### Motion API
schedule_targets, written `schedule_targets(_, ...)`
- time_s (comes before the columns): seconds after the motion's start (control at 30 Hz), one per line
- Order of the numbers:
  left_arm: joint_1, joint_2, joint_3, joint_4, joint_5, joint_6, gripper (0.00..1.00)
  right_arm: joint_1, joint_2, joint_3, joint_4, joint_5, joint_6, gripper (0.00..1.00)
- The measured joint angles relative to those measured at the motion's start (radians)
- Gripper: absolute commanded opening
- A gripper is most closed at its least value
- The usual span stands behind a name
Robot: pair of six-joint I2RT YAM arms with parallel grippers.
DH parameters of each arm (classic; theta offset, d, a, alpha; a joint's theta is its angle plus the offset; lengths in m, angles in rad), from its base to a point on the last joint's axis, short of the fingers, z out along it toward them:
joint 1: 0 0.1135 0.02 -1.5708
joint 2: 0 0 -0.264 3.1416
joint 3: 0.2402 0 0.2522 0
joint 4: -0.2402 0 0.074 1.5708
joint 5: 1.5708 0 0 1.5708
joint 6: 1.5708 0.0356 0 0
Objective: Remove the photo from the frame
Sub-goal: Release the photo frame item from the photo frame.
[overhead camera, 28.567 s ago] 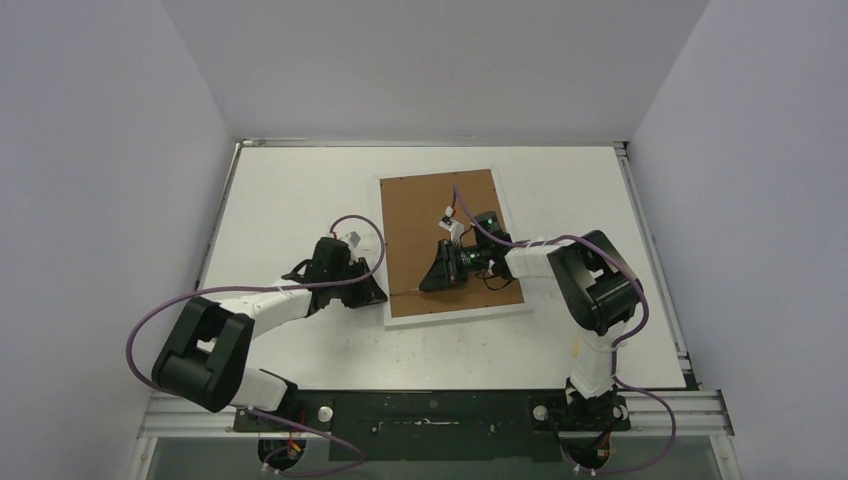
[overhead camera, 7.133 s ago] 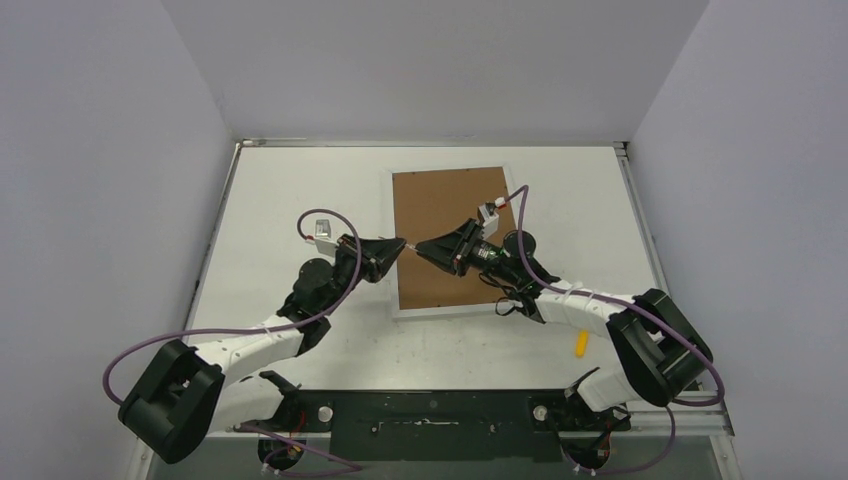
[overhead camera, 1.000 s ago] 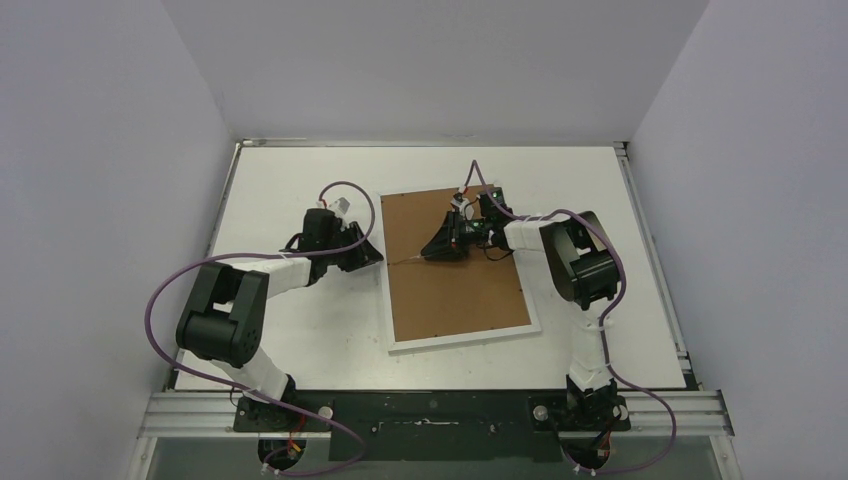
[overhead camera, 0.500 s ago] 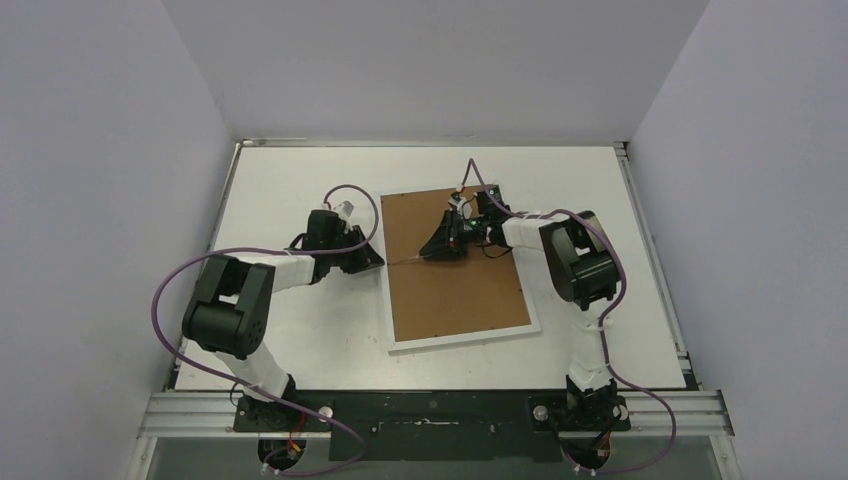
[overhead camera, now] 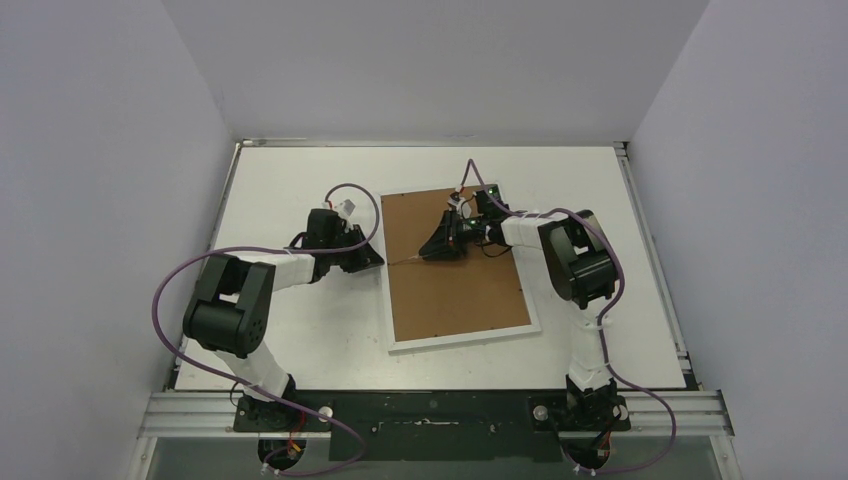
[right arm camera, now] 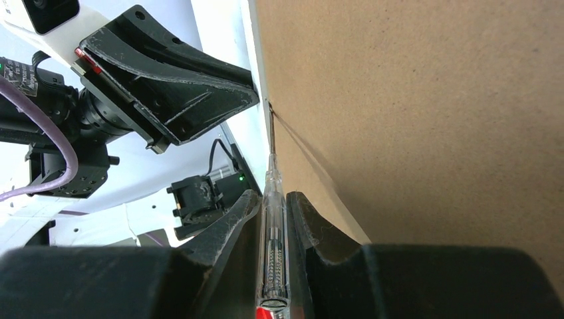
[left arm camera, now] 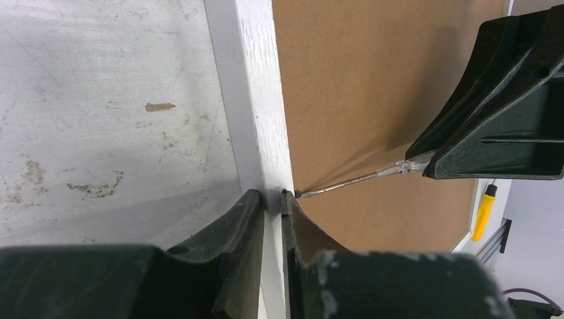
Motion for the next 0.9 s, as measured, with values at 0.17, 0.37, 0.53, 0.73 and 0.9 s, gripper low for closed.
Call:
schedule_targets(0.17, 0.000, 0.002, 0.005, 0.000, 0.002, 0.006, 0.12, -0.016, 0.000, -0.010, 0.008, -0.003, 0.013, 0.05)
schedule_targets(0.37, -0.003, 0.005, 0.011, -0.003, 0.004, 0.016, 0.12, -0.027, 0.000, -0.016, 0.008, -0.009, 0.017, 0.05)
schedule_targets(0.53, -0.004, 0.005, 0.012, -0.003, 0.005, 0.019, 0.11, -0.024, 0.000, -0.011, -0.002, -0.008, 0.017, 0.05)
schedule_targets(0.73, -0.005, 0.005, 0.012, -0.003, 0.005, 0.020, 0.11, -0.021, 0.000, -0.007, -0.006, -0.004, 0.039, 0.05)
schedule_targets(0.9, -0.011, 0.005, 0.012, 0.000, 0.000, 0.021, 0.11, -0.021, 0.000, -0.006, -0.015, 0.010, 0.082, 0.05)
